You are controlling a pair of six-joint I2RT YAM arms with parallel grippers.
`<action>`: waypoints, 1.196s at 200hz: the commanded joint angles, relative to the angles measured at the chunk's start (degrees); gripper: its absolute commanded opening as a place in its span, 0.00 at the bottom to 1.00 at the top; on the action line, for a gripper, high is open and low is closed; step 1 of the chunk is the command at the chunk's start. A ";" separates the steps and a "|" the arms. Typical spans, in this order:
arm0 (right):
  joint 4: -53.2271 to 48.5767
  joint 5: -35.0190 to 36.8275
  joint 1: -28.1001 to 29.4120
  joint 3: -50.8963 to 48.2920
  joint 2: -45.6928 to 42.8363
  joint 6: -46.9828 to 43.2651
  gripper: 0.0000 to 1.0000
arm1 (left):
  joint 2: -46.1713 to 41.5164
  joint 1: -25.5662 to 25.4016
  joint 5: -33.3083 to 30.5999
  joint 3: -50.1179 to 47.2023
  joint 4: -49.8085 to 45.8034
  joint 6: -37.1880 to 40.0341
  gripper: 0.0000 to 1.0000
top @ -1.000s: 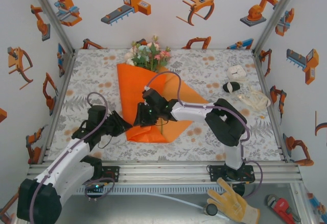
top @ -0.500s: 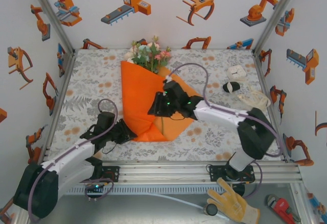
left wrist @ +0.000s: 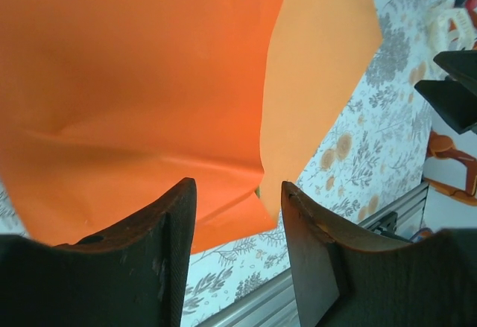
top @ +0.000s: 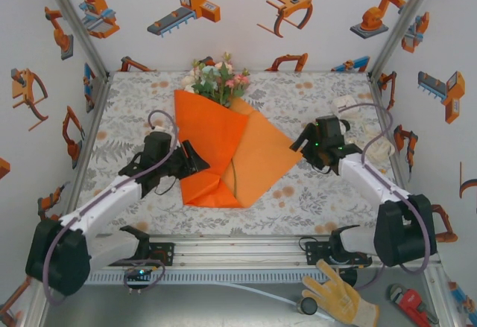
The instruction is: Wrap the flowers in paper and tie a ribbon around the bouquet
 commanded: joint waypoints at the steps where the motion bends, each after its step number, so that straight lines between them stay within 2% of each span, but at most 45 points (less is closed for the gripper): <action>1: -0.88 -4.12 -4.93 -1.12 3.01 -4.11 0.74 | 3.52 -1.98 0.39 2.53 2.95 3.49 0.49; 23: 1.42 -7.67 -6.90 0.58 9.02 -6.66 0.74 | 6.15 -3.42 -2.67 3.34 2.97 5.65 0.49; 47: 5.47 -9.59 -7.04 2.55 15.18 -6.18 0.69 | 9.93 -4.18 -7.39 3.75 1.39 8.84 0.51; 83: 11.95 -13.98 -7.00 4.12 21.72 -3.16 0.61 | 12.22 -5.41 -7.80 2.43 3.42 9.46 0.51; 96: 13.66 -15.54 -6.78 3.27 21.64 -0.39 0.58 | 12.63 -5.59 -8.16 1.96 4.12 8.56 0.51; 116: 15.99 -15.88 -5.08 1.25 19.58 2.41 0.59 | 13.83 -5.69 -8.09 1.28 5.66 7.76 0.51; 140: 20.84 -19.60 -3.56 -1.03 16.26 6.82 0.58 | 15.41 -5.65 -7.65 1.16 6.80 7.32 0.51; 165: 21.56 -17.95 -0.89 -3.29 9.87 10.61 0.56 | 16.42 -5.76 -7.66 0.89 7.78 7.06 0.51; 177: 22.83 -16.77 0.45 -4.69 7.80 11.60 0.49 | 16.91 -5.77 -7.65 0.86 8.03 6.97 0.51; 194: 23.30 -16.63 1.49 -5.02 7.58 11.77 0.23 | 17.07 -5.78 -7.49 0.74 8.54 6.51 0.51; 213: 23.24 -17.01 2.82 -3.85 8.13 12.09 0.06 | 16.93 -5.87 -7.13 0.22 9.21 6.03 0.51; 222: 22.77 -15.98 4.26 -3.00 7.53 12.21 0.00 | 17.04 -5.83 -7.14 0.24 9.35 6.02 0.51; 239: 20.40 -13.95 7.58 0.15 6.44 12.25 0.00 | 18.01 -5.87 -7.13 0.27 9.56 6.11 0.51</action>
